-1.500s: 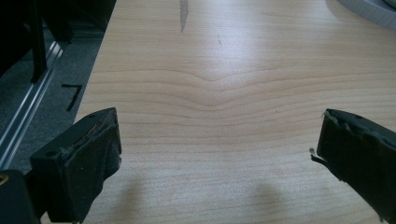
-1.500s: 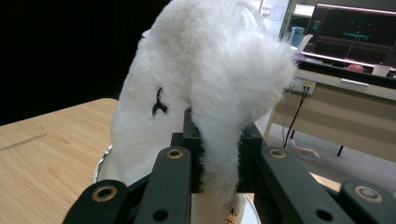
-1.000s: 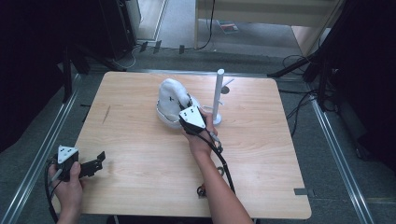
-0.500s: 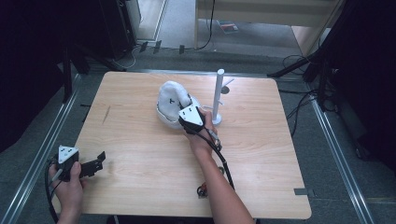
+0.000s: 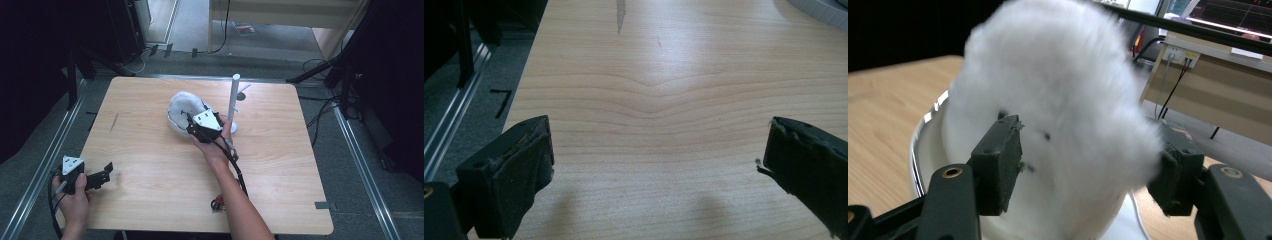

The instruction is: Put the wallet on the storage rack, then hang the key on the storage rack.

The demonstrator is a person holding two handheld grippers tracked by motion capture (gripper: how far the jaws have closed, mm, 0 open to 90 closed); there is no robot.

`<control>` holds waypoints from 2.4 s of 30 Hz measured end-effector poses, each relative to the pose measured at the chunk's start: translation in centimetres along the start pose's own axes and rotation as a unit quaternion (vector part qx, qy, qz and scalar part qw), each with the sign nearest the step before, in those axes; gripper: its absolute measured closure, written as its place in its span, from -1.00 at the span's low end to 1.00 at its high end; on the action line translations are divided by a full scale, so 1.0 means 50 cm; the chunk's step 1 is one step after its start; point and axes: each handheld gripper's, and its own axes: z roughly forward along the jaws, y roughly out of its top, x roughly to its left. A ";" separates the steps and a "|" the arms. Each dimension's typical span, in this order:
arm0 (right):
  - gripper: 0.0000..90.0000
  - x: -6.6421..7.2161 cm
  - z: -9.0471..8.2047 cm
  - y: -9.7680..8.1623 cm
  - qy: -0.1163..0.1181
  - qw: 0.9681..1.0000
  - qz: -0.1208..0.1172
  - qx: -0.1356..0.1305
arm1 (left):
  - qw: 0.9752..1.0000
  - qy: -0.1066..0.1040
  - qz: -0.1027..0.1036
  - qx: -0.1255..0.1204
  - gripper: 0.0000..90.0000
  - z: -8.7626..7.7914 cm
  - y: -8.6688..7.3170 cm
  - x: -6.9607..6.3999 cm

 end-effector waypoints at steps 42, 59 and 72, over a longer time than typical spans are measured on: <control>0.26 -0.039 -0.108 0.089 0.048 0.993 0.088 0.069 | 1.000 0.000 0.001 0.004 -0.99 0.001 0.001 0.000; -0.37 -0.035 -0.195 0.071 0.039 0.990 0.085 0.106 | 1.000 0.000 0.002 0.003 -0.99 0.001 0.001 0.000; -0.52 -0.044 -0.243 0.038 0.023 0.990 0.074 0.122 | 1.000 0.000 -0.002 0.002 -0.99 0.000 0.001 0.001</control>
